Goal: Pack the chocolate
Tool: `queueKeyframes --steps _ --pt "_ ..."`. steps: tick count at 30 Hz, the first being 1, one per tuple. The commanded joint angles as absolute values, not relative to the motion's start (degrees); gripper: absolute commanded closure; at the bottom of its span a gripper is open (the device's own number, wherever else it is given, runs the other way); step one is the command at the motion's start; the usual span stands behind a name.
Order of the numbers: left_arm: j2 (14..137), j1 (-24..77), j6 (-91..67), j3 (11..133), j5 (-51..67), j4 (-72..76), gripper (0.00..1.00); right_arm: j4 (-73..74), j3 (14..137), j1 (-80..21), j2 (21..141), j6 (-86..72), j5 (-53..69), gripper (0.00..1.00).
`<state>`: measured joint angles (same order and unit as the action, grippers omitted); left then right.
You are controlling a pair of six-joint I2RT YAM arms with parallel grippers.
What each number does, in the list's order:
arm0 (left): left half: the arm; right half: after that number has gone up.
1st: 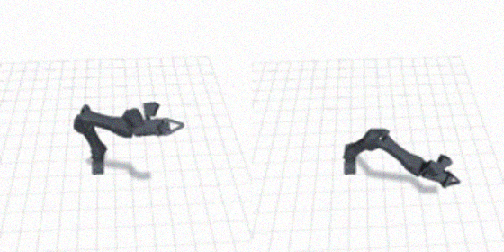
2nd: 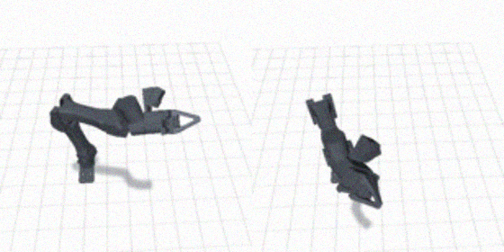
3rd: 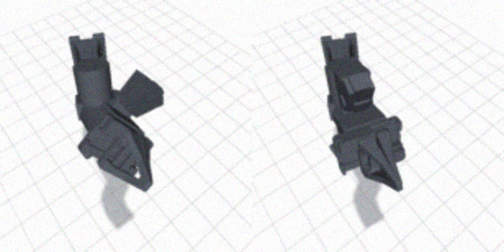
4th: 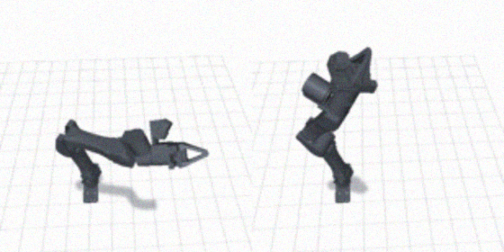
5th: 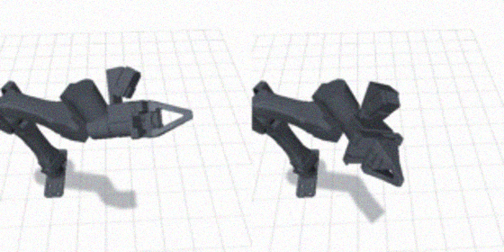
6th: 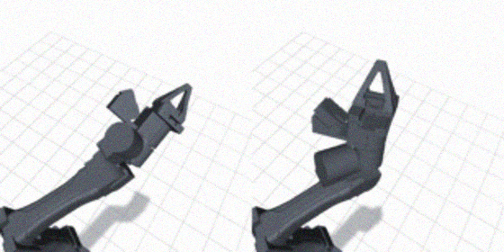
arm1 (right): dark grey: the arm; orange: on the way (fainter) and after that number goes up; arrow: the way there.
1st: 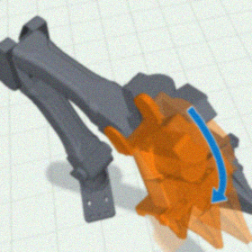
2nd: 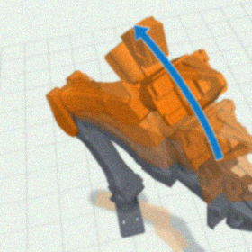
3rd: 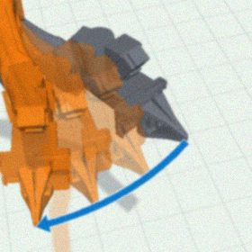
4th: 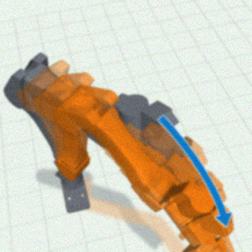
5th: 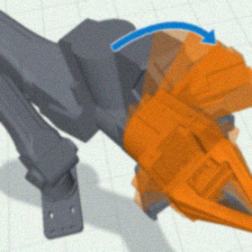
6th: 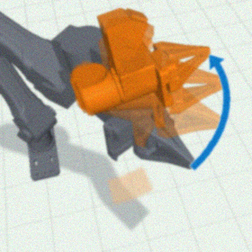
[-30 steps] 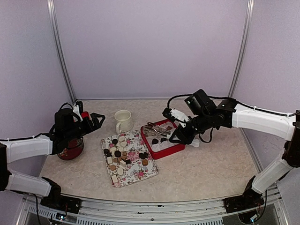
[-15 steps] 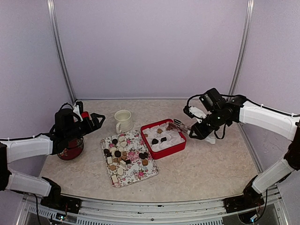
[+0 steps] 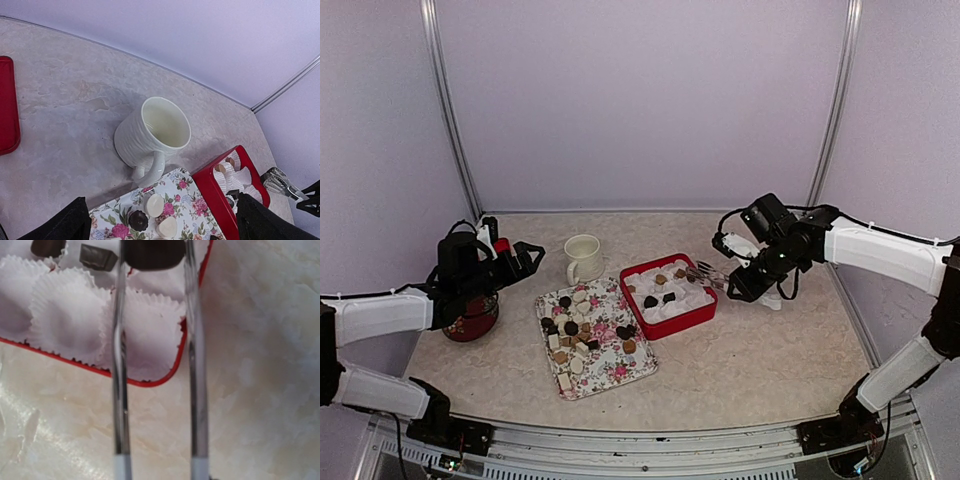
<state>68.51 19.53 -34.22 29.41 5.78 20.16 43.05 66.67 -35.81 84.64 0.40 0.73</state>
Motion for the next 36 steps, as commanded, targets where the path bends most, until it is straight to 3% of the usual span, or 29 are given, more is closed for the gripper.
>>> queueKeyframes --steps 1,36 --pt "68.48 19.25 -33.94 29.79 6.07 21.41 0.01 41.86 66.99 -35.29 85.21 0.61 -0.26 0.7" --pt "68.29 19.25 -33.84 29.9 6.07 21.47 0.01 40.84 68.8 -35.27 86.96 1.23 -0.95 0.61"
